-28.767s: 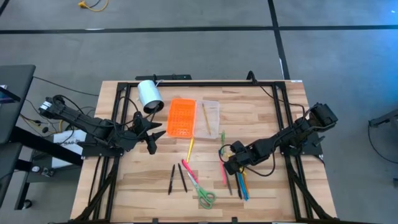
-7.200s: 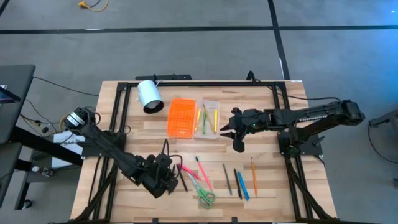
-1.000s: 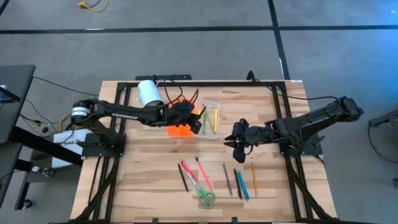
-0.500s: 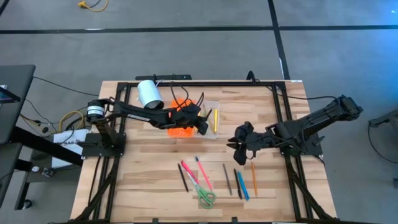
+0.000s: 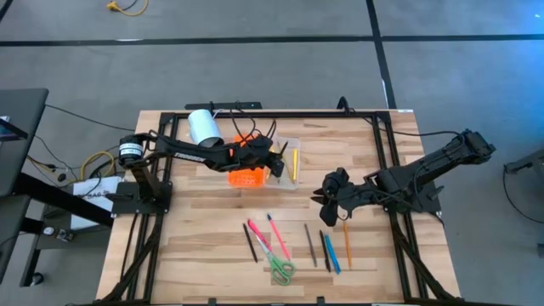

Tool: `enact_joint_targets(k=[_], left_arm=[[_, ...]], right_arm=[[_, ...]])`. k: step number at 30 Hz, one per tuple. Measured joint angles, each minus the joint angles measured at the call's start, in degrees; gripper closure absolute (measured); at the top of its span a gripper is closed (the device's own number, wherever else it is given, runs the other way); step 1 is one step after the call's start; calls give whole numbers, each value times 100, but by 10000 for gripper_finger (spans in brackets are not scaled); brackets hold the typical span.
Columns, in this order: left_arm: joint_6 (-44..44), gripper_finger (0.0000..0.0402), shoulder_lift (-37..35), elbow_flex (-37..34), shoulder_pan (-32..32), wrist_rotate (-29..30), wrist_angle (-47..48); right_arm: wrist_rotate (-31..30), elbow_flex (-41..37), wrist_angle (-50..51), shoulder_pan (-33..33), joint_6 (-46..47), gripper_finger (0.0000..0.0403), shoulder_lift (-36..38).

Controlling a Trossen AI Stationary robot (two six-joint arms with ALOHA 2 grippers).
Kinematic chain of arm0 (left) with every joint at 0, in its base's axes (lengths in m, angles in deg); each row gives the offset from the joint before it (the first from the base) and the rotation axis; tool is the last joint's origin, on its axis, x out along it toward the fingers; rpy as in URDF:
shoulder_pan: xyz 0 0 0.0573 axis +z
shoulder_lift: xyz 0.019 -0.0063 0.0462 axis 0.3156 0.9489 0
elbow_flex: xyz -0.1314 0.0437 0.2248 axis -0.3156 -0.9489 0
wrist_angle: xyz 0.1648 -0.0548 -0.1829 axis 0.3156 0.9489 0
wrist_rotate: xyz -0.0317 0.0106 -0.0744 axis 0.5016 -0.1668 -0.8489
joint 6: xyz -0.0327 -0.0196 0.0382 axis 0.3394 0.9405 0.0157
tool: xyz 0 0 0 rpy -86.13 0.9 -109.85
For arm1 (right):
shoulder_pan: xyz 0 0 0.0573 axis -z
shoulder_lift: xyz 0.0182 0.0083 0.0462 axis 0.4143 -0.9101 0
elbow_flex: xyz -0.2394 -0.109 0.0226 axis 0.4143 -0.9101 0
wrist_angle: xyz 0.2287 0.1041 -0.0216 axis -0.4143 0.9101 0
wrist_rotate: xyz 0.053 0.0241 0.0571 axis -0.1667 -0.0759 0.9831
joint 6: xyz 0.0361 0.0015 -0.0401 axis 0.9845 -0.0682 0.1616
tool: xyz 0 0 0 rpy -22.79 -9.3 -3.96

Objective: Pick & place school supplies into a supply box
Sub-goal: Put the left black pen into the orange supply box, then put the orange pencil into the orange supply box

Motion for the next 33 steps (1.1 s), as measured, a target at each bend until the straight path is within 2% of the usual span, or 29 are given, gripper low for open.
enact_joint_targets(k=[11,15,24,33], left_arm=[[4,284,-2,0,17,139,-15],[-133,263,-19,0,19,-389,-203],[-784,264,-330,7,-192,-1449,-640],[-1883,272,-973,7,-609,-1983,-120]], right_arm=[[1,0,1,-8,116,310,0],[14,0,32,-40,150,310,0],[82,1,847,-119,1269,310,0],[154,1,929,-901,2226,310,-2]])
